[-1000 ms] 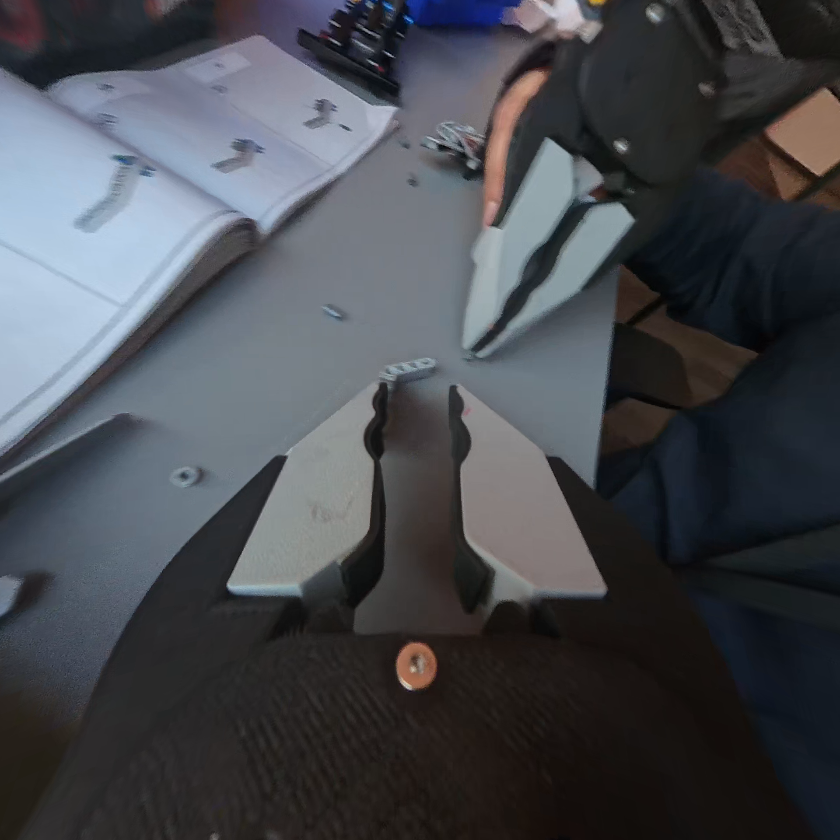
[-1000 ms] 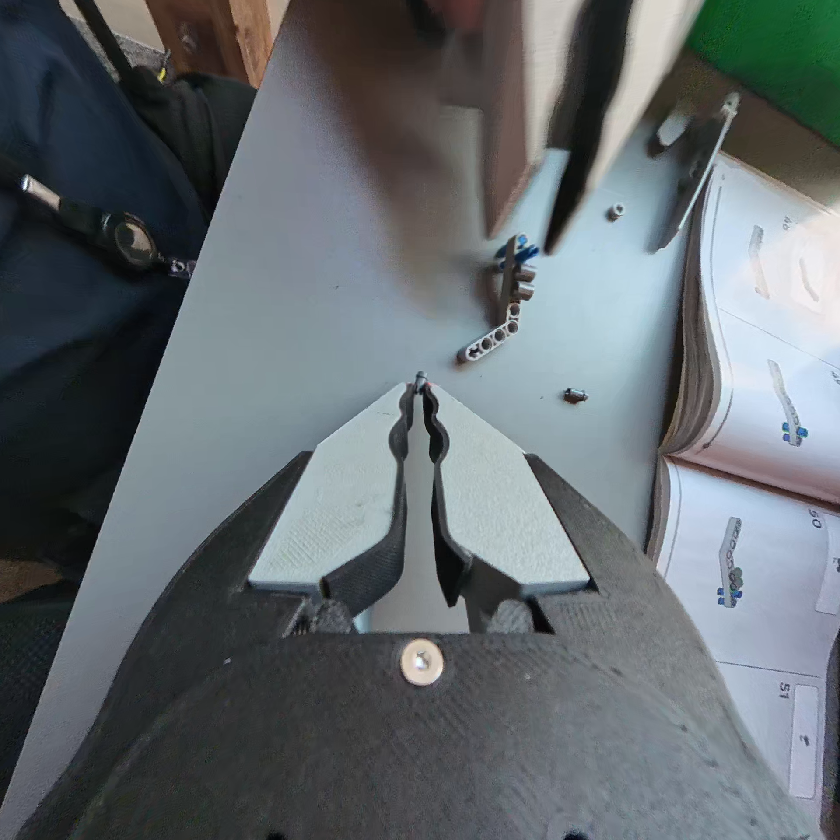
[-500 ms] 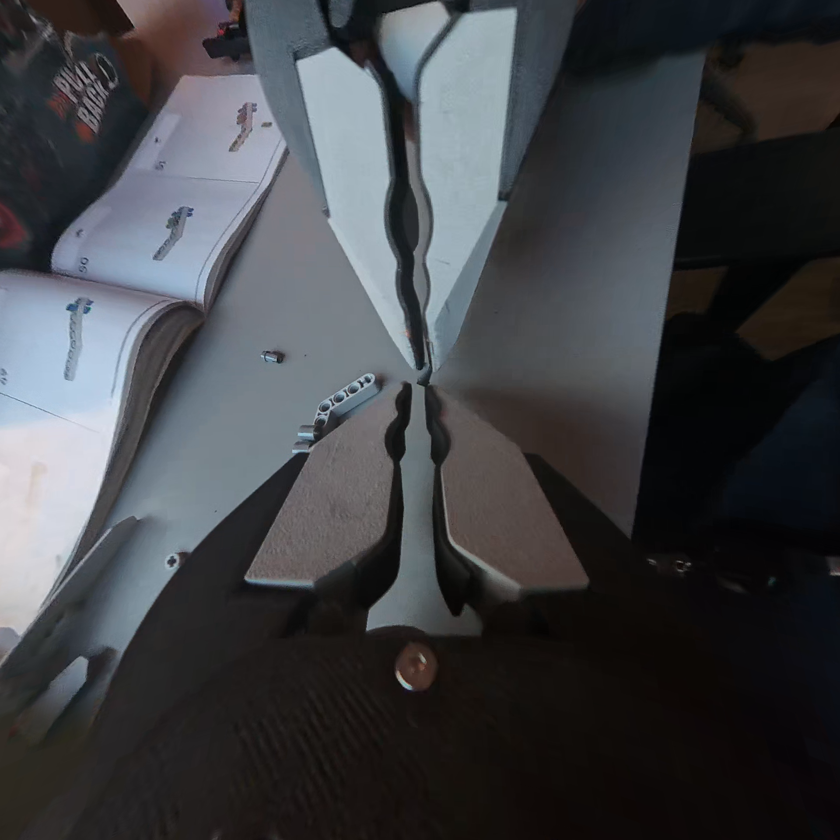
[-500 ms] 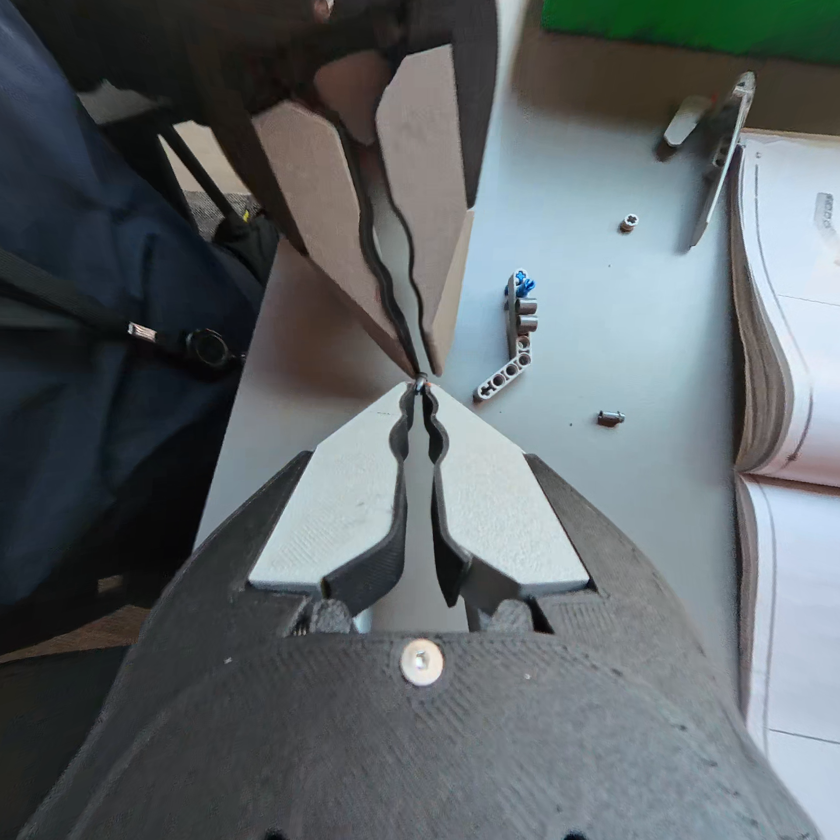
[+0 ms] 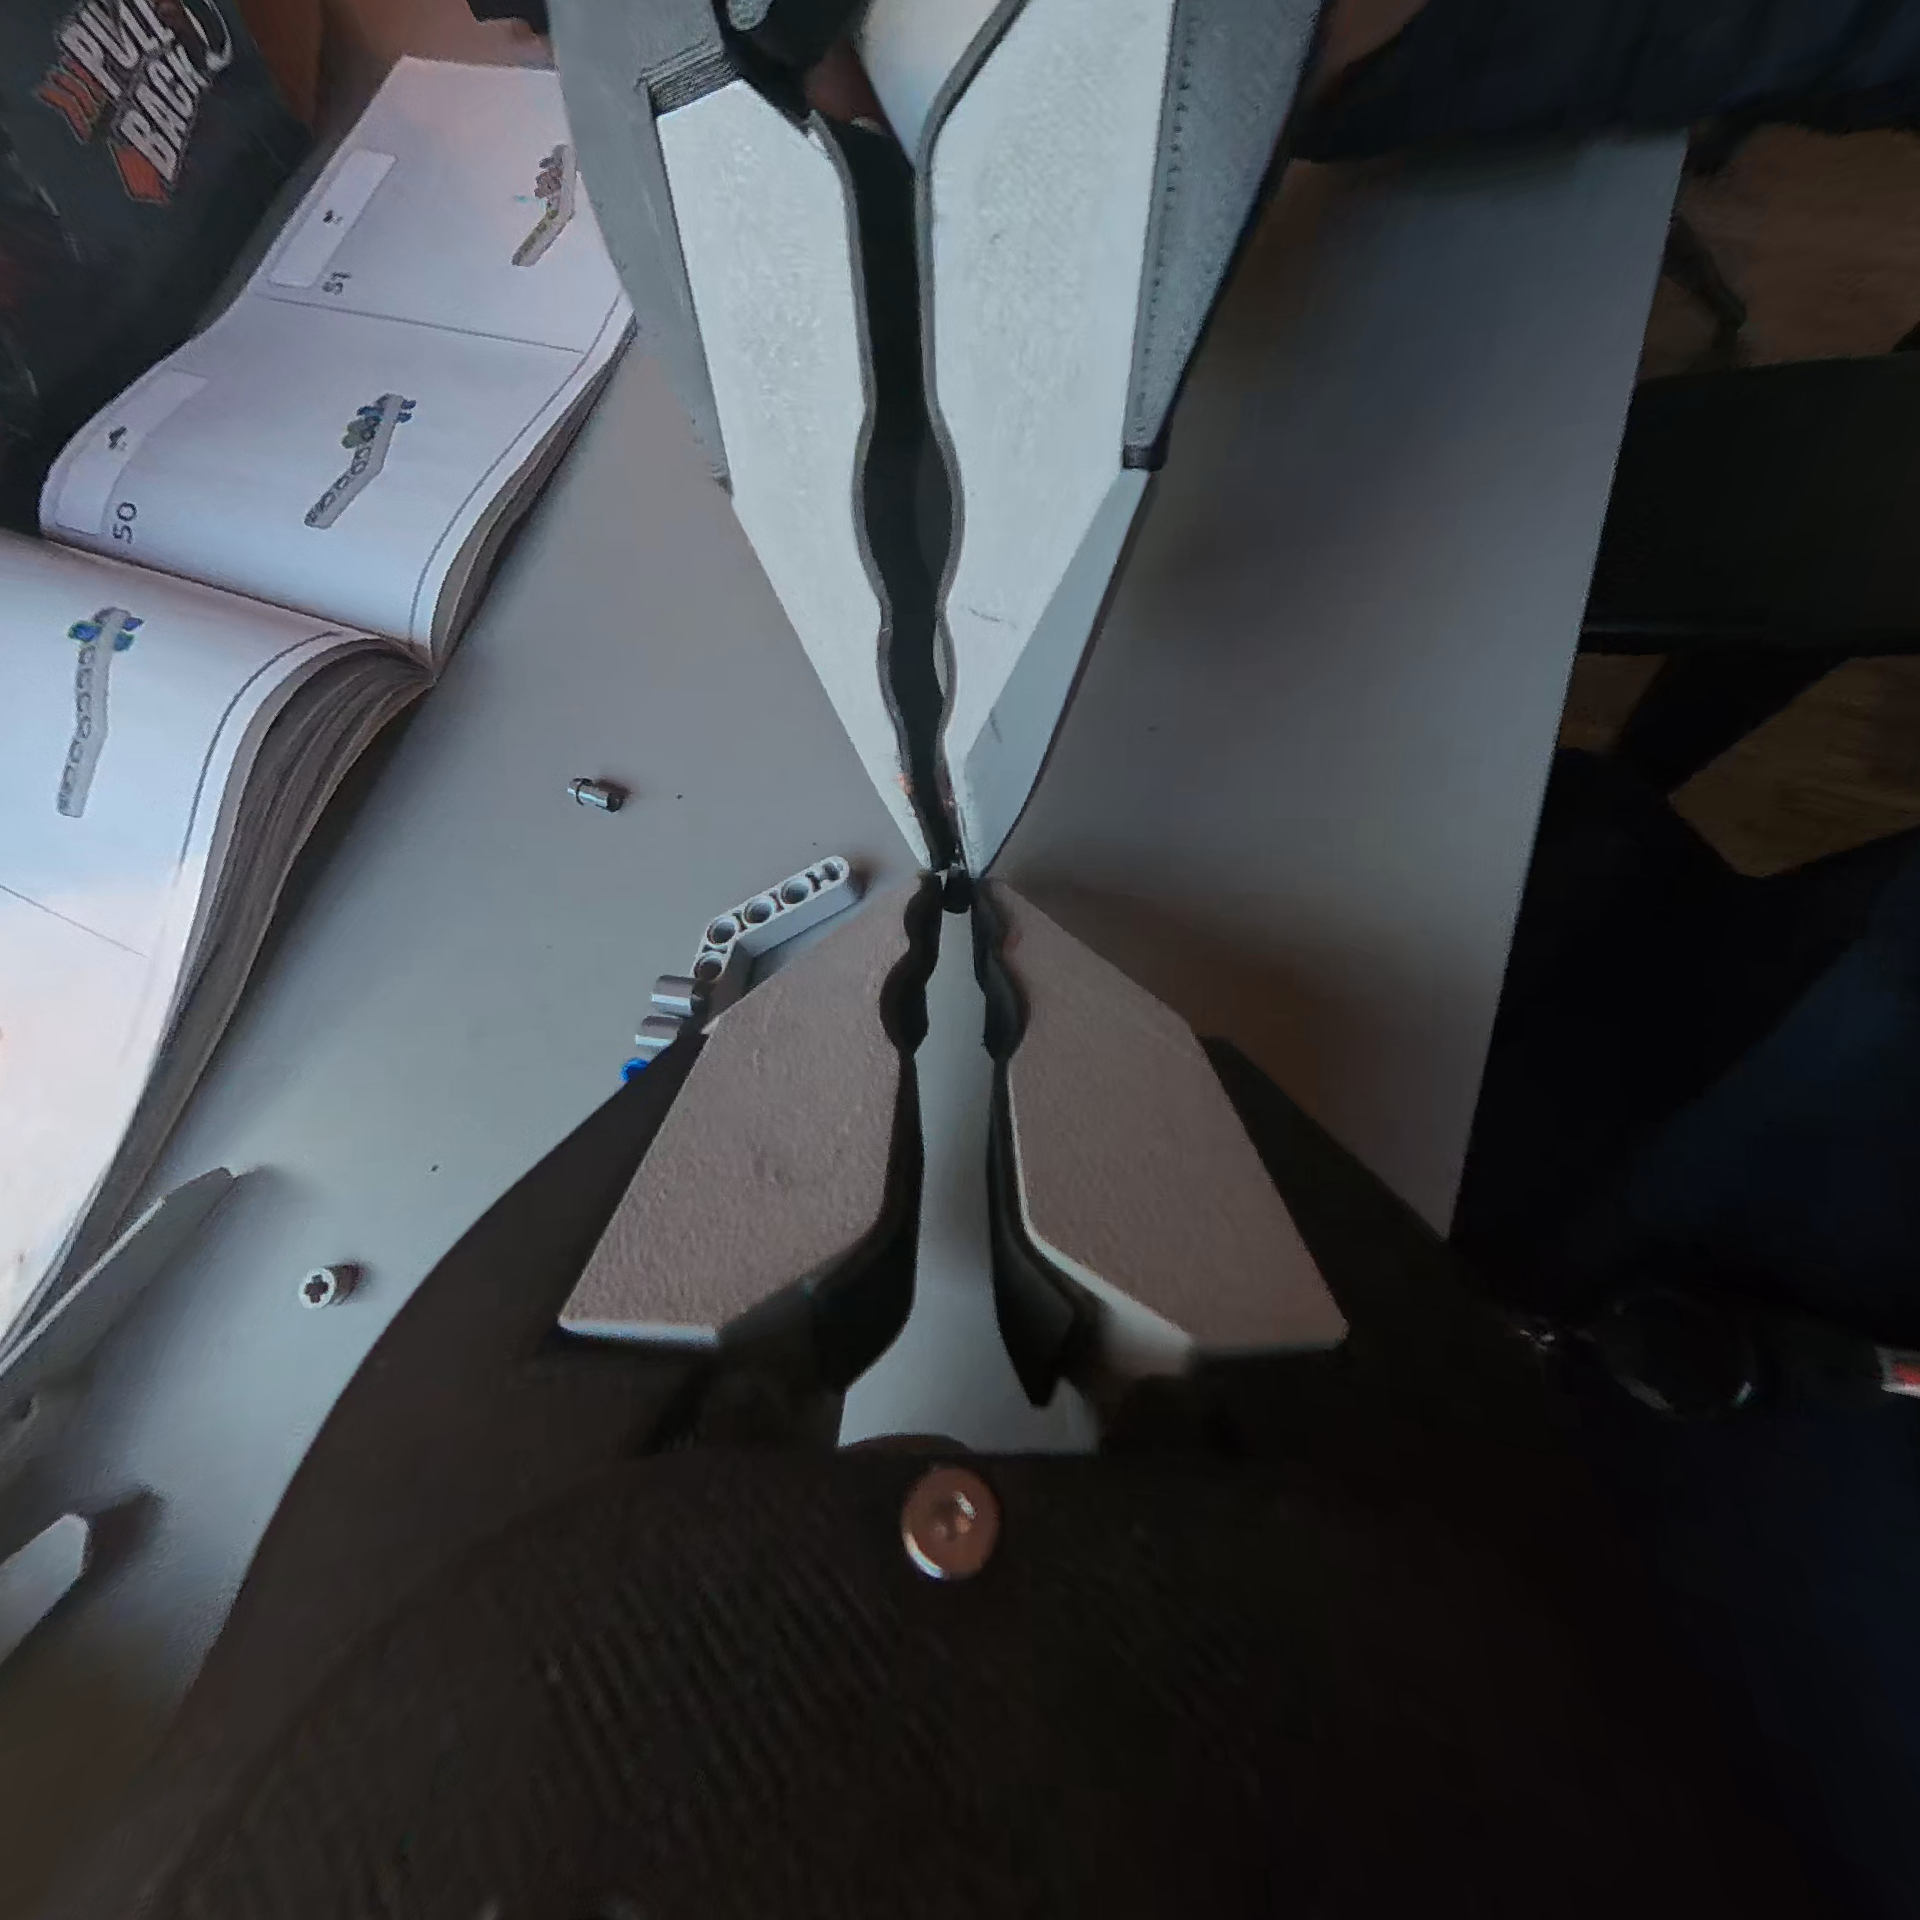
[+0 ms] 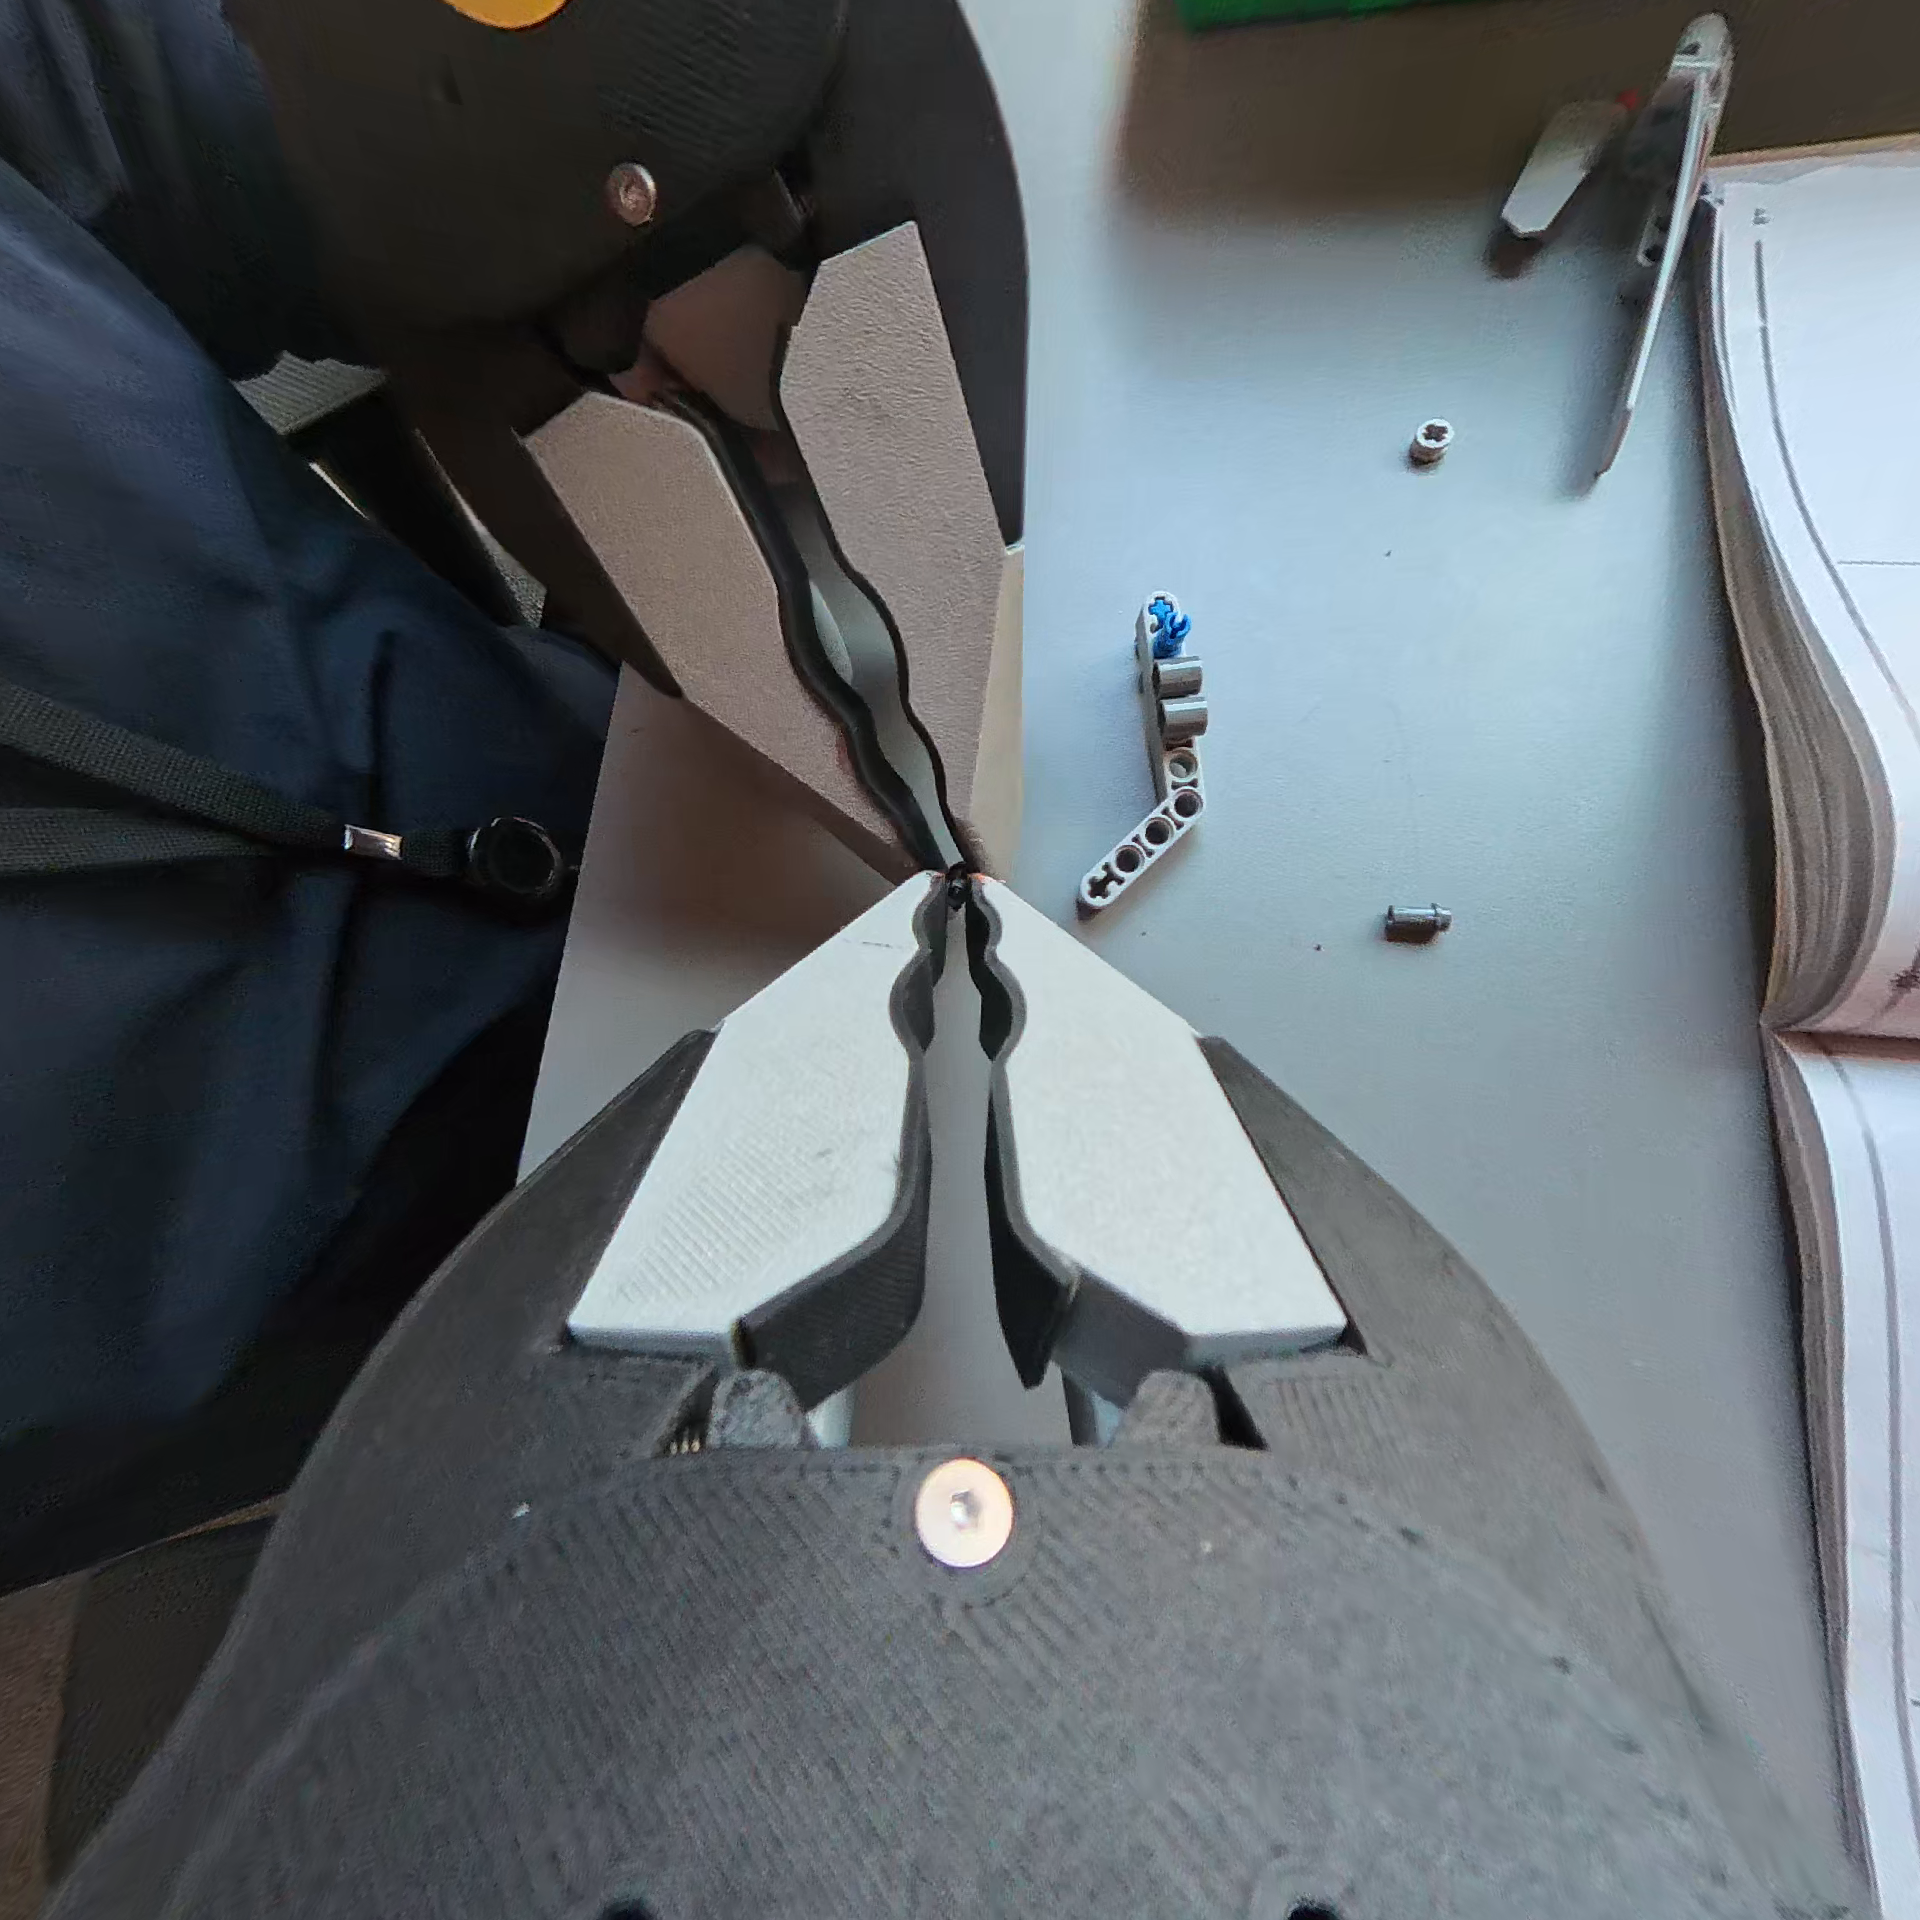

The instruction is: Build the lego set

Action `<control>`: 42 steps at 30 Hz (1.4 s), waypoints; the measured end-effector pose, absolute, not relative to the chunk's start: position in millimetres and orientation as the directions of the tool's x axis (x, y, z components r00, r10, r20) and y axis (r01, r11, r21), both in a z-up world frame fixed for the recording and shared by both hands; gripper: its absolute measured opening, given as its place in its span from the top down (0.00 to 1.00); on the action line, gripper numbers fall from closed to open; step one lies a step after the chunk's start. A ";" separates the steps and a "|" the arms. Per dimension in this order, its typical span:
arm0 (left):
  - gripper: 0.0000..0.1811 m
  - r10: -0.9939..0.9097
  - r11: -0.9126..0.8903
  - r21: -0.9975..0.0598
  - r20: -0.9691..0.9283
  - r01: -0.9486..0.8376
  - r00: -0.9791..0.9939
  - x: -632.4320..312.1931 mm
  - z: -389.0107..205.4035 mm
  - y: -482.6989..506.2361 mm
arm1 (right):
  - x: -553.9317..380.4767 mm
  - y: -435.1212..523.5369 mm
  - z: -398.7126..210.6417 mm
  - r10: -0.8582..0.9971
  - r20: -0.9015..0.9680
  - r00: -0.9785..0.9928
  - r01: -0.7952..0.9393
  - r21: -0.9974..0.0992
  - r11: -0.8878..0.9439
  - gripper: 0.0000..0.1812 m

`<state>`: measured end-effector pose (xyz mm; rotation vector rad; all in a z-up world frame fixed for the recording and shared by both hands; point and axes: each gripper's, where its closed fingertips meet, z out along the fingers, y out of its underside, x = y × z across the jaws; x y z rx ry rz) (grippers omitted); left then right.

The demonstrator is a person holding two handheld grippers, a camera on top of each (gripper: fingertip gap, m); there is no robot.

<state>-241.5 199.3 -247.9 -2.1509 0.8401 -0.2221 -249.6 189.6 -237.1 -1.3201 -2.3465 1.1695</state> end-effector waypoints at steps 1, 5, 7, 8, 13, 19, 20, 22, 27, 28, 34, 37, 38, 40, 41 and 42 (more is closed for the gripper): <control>0.99 -0.632 -0.471 -0.744 -0.090 -0.474 0.769 -241.5 -247.0 199.6 | -249.5 190.5 -236.8 0.794 -0.179 -0.582 0.623 -0.725 0.294 1.00; 0.99 -0.626 -0.486 -0.781 -0.002 -0.393 0.780 -242.6 -239.7 200.4 | -247.0 197.0 -231.6 0.793 -0.026 -0.609 0.546 -0.739 0.395 0.99; 0.99 -0.647 -0.485 -0.797 0.050 -0.359 0.761 -238.8 -235.5 197.6 | -247.5 194.4 -225.5 0.785 0.015 -0.619 0.508 -0.755 0.415 0.98; 0.99 -0.656 -0.488 -0.800 0.072 -0.349 0.752 -237.3 -234.6 196.1 | -248.0 191.5 -221.3 0.777 0.038 -0.629 0.480 -0.768 0.425 0.98; 0.99 -0.700 -0.488 -0.819 0.161 -0.302 0.695 -229.7 -227.6 188.7 | -239.8 179.0 -216.9 0.708 0.147 -0.691 0.378 -0.762 0.527 0.96; 0.99 -0.753 -0.478 -0.824 0.208 -0.302 0.624 -221.9 -224.2 178.8 | -235.0 172.2 -215.6 0.669 0.190 -0.719 0.328 -0.756 0.567 0.99; 0.99 -0.757 -0.478 -0.824 0.210 -0.305 0.619 -221.4 -224.3 178.1 | -234.5 171.4 -216.2 0.664 0.197 -0.722 0.323 -0.752 0.575 0.99; 0.99 -0.759 -0.474 -0.824 0.204 -0.310 0.619 -221.2 -224.6 177.8 | -234.7 171.1 -216.9 0.660 0.211 -0.721 0.317 -0.746 0.585 0.99; 0.99 -0.751 -0.483 -0.820 0.207 -0.308 0.627 -222.2 -225.6 179.2 | -236.2 172.1 -217.1 0.680 0.164 -0.715 0.349 -0.758 0.550 1.00; 0.99 -0.747 -0.483 -0.821 0.205 -0.304 0.633 -222.9 -225.3 180.1 | -236.5 172.8 -217.1 0.687 0.143 -0.713 0.362 -0.764 0.534 1.00; 0.89 -0.660 -0.488 -0.803 0.082 -0.343 0.747 -259.3 -226.3 185.3 | -243.1 205.1 -226.9 0.792 0.041 -0.609 0.517 -0.737 0.435 1.00; 0.89 -0.560 -0.491 -0.797 -0.022 -0.353 0.828 -290.6 -219.2 195.0 | -245.1 217.0 -233.6 0.824 0.008 -0.566 0.571 -0.717 0.400 1.00; 0.88 -0.534 -0.495 -0.797 -0.035 -0.346 0.845 -297.5 -216.6 197.5 | -245.3 218.9 -234.7 0.829 0.002 -0.560 0.580 -0.713 0.394 1.00; 0.86 -0.507 -0.514 -0.792 -0.030 -0.330 0.861 -306.3 -216.4 201.8 | -245.9 223.5 -236.8 0.840 0.003 -0.543 0.596 -0.703 0.388 1.00; 0.86 -0.512 -0.531 -0.782 -0.009 -0.325 0.859 -307.6 -220.3 203.4 | -245.9 225.7 -237.6 0.844 0.006 -0.536 0.602 -0.698 0.388 1.00; 0.86 -0.522 -0.557 -0.766 0.024 -0.319 0.853 -307.7 -226.6 204.6 | -246.2 227.8 -238.2 0.848 0.011 -0.530 0.606 -0.695 0.387 1.00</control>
